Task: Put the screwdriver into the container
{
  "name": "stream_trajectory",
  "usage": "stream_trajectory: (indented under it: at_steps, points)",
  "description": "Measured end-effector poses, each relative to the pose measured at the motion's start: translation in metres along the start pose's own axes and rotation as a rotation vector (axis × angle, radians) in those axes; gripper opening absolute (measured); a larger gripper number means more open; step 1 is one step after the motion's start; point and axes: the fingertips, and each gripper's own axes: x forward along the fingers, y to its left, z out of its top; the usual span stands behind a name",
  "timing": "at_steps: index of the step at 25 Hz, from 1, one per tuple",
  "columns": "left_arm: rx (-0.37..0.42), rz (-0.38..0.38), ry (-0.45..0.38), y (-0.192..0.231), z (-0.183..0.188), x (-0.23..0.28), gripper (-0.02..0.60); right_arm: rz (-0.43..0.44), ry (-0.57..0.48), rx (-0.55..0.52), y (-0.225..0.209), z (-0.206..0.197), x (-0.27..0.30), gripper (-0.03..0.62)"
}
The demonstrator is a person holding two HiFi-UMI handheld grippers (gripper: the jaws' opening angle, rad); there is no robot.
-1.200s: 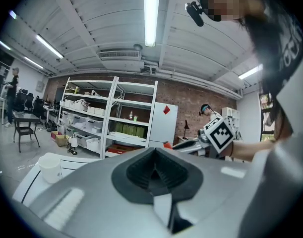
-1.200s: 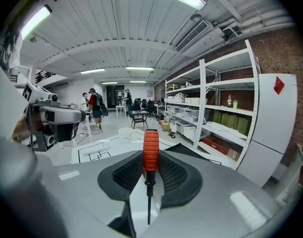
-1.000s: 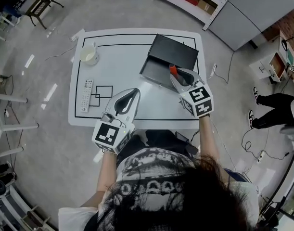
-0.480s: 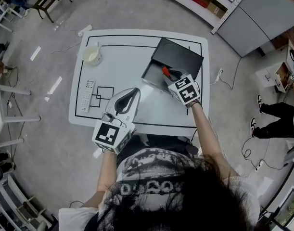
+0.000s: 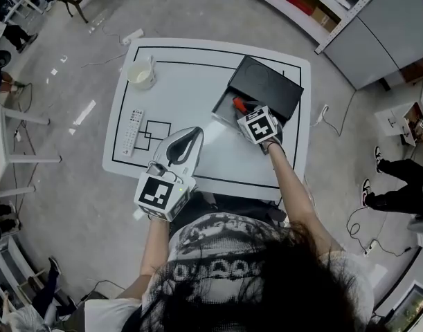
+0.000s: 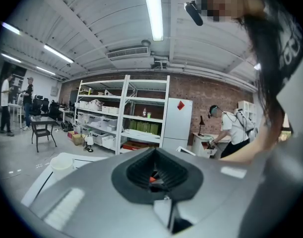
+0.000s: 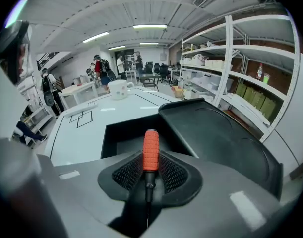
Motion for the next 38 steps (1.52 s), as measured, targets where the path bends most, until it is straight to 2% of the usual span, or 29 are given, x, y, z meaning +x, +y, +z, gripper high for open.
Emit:
stream_trajectory:
  at_steps: [3, 9, 19, 28, 38]
  points:
    - [-0.004, 0.013, 0.004, 0.005, -0.001, -0.003, 0.000, -0.009, 0.053, 0.041, -0.001, -0.008, 0.009, 0.098]
    - [-0.017, 0.014, 0.006, 0.007, -0.006, -0.010, 0.000, -0.011, 0.091, 0.138, -0.002, -0.014, 0.017, 0.100]
    - [-0.021, 0.001, 0.007, 0.013, -0.013, -0.034, 0.000, -0.083, 0.056, 0.166, -0.003, -0.011, 0.003, 0.132]
    - [-0.016, -0.020, -0.005, 0.016, -0.015, -0.066, 0.000, -0.082, -0.112, 0.231, 0.029, 0.013, -0.055, 0.130]
    - [0.006, -0.076, -0.017, 0.011, -0.021, -0.122, 0.000, -0.045, -0.320, 0.210, 0.108, 0.036, -0.140, 0.115]
